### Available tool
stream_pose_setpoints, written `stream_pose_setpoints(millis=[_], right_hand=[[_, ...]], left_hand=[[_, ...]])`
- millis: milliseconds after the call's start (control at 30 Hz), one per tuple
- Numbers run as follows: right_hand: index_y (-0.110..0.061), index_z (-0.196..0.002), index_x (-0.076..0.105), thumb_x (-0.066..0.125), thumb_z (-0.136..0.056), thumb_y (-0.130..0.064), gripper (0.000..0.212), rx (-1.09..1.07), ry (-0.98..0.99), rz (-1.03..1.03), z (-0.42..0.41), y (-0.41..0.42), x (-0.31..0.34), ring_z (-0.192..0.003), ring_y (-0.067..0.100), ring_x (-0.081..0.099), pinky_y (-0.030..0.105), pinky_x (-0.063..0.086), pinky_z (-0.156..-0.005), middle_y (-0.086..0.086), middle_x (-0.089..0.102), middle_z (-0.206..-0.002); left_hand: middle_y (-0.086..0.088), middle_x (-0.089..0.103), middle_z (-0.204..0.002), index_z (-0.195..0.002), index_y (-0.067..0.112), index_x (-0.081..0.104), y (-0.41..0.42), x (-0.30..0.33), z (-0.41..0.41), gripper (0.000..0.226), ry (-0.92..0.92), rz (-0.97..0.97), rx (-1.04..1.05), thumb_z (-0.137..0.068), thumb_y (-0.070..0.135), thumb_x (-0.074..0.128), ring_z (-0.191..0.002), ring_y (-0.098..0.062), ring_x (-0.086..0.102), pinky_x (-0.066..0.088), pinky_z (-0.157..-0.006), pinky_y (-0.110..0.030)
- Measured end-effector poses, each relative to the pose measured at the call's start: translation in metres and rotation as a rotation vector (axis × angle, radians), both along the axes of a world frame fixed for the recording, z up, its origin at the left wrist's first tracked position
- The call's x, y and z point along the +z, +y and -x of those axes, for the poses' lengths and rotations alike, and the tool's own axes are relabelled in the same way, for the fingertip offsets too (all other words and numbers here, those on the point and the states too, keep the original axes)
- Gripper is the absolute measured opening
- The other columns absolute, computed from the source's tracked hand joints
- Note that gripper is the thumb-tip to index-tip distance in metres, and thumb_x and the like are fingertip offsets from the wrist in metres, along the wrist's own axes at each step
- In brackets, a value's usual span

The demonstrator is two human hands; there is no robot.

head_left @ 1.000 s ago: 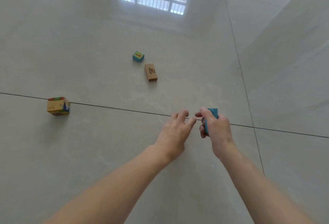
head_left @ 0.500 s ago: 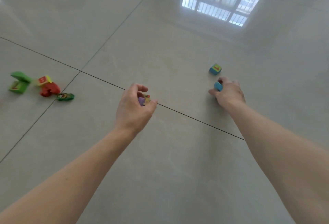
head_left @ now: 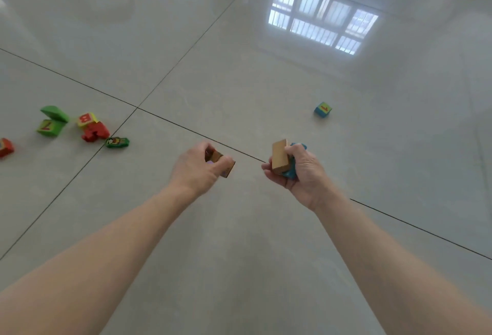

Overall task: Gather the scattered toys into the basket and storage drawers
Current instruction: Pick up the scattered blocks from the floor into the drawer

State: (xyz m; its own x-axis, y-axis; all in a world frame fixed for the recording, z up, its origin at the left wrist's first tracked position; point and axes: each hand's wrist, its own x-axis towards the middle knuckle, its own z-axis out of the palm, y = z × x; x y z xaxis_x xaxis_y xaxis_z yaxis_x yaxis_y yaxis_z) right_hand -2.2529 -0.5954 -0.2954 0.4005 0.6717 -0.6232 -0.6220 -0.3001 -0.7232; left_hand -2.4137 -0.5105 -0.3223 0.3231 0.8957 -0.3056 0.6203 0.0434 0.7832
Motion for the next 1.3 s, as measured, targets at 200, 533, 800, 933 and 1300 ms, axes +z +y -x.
stream_pose_setpoints(millis=[200,533,800,933,1300], right_hand=[[-0.007,-0.098,0.049,0.041,-0.094,-0.012,0.011,0.252,0.086,-0.098,0.091,0.015,0.049,-0.057,0.023,0.064,0.024,0.051,-0.043,0.015,0.061,-0.078],[-0.009,-0.108,0.053,0.044,-0.095,-0.011,0.016,0.966,-0.075,-0.15,0.326,0.057,0.145,-0.064,0.024,0.066,0.025,0.053,-0.046,0.018,0.067,-0.087],[-0.007,-0.112,0.043,0.05,-0.095,-0.017,0.021,1.169,-0.204,-0.076,0.485,0.084,0.166,-0.075,0.023,0.064,0.031,0.058,-0.062,0.015,0.056,-0.097],[-0.013,-0.131,0.04,0.056,-0.092,-0.031,0.046,1.172,-0.147,-0.094,0.51,0.084,0.146,-0.117,0.037,0.053,0.044,0.047,-0.098,0.02,0.039,-0.139],[-0.01,-0.098,0.053,0.048,-0.096,-0.022,0.014,0.882,-0.284,-0.105,0.323,0.089,0.138,-0.072,0.021,0.062,0.027,0.052,-0.067,0.011,0.059,-0.092]], left_hand=[[-0.003,0.055,-0.051,-0.079,0.009,0.049,0.011,0.09,0.106,0.031,-0.228,0.046,0.123,-0.091,0.038,0.053,-0.029,-0.011,0.039,0.025,-0.031,-0.014],[-0.01,0.055,-0.079,-0.095,0.009,0.055,0.011,0.193,0.405,0.036,-0.229,-0.12,0.741,-0.091,0.044,0.052,-0.049,-0.017,0.042,0.033,-0.034,-0.018],[-0.006,0.052,-0.069,-0.087,0.015,0.051,-0.009,0.168,0.543,0.025,-0.362,0.116,1.152,-0.089,0.04,0.053,-0.048,-0.016,0.044,0.039,-0.041,-0.019],[-0.013,0.053,-0.08,-0.108,0.008,0.052,-0.011,0.161,0.542,0.033,-0.38,0.142,1.167,-0.09,0.036,0.052,-0.064,-0.025,0.054,0.053,-0.058,-0.033],[-0.003,0.057,-0.102,-0.111,0.01,0.062,0.009,0.178,0.357,0.022,-0.05,-0.321,0.535,-0.092,0.011,0.05,-0.089,-0.014,0.048,0.037,-0.07,-0.02]])
